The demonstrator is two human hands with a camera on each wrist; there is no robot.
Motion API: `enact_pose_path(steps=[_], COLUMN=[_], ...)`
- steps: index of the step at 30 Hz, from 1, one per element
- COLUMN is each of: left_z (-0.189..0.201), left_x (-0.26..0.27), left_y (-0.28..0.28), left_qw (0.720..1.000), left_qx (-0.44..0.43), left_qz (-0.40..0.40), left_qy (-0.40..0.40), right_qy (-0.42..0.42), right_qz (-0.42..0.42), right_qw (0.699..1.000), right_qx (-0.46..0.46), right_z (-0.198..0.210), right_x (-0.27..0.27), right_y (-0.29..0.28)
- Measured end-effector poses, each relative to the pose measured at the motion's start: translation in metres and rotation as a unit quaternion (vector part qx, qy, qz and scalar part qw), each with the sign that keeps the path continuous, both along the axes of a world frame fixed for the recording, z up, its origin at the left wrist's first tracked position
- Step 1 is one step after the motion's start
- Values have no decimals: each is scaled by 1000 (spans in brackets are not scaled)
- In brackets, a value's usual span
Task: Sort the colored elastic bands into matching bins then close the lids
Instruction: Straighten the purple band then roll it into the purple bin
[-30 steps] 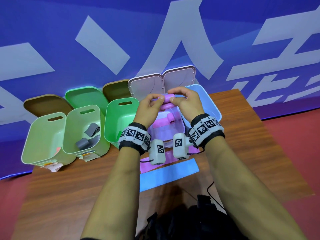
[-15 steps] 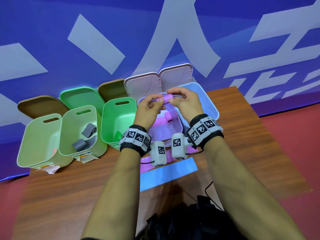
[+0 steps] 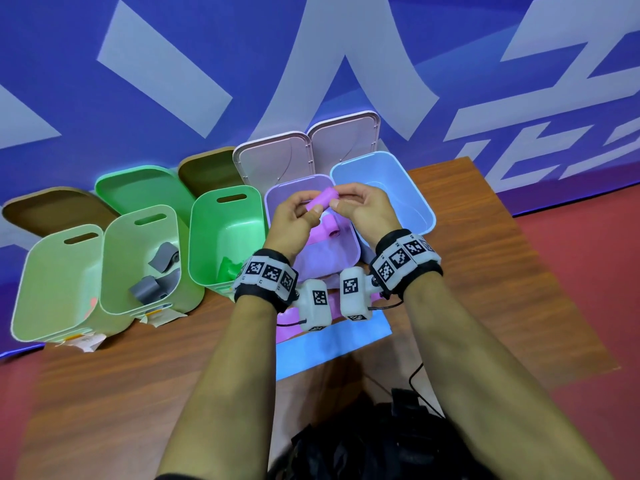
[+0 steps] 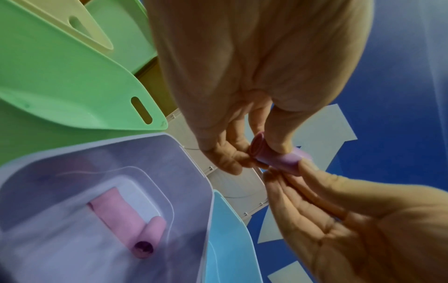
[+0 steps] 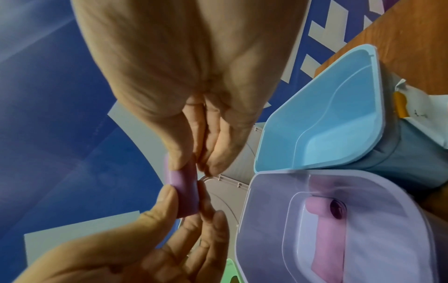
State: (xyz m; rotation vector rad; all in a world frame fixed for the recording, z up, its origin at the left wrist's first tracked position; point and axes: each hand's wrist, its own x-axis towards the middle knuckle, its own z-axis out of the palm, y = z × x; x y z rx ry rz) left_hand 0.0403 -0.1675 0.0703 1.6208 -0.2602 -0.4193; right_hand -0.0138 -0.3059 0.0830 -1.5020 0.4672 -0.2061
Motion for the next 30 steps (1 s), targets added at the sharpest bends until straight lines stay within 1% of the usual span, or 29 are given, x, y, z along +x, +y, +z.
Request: enact_pose_path(steps=[5, 8, 12, 14, 17, 19, 22, 27, 30], left_z=[-8, -20, -40, -50, -61, -64, -70, -80, -86], left_x=[10, 11, 15, 17, 16, 15, 14, 15, 17], left_y=[-3, -7, -9, -8, -7, -8, -10, -13, -13], left_qw=[1000, 999, 994, 988, 978, 978, 979, 976, 973], left_qx=[18, 41, 101, 145, 194, 191, 186, 190, 200], left_qz=[-5, -15, -32, -33, -53, -53, -47, -63, -68], left_qy=[8, 25, 37, 41, 48, 64, 74, 86, 95], right_qy=[13, 57, 117, 137, 176, 189, 204, 217, 232], right_qz=[5, 12, 20, 41, 75, 83, 90, 112, 142], right_qw=[1000, 997, 988, 980, 956, 945, 936, 919, 899], right_qx=[-15, -47, -102, -141, -222, -253, -272, -308, -344], right_z=[-11, -25, -44, -48, -55, -62, -71, -78, -80], right_x=[8, 11, 12, 11, 9, 8, 7, 9, 12], right_y=[-5, -6, -4, -4, -1, -1, -3, -5, -5])
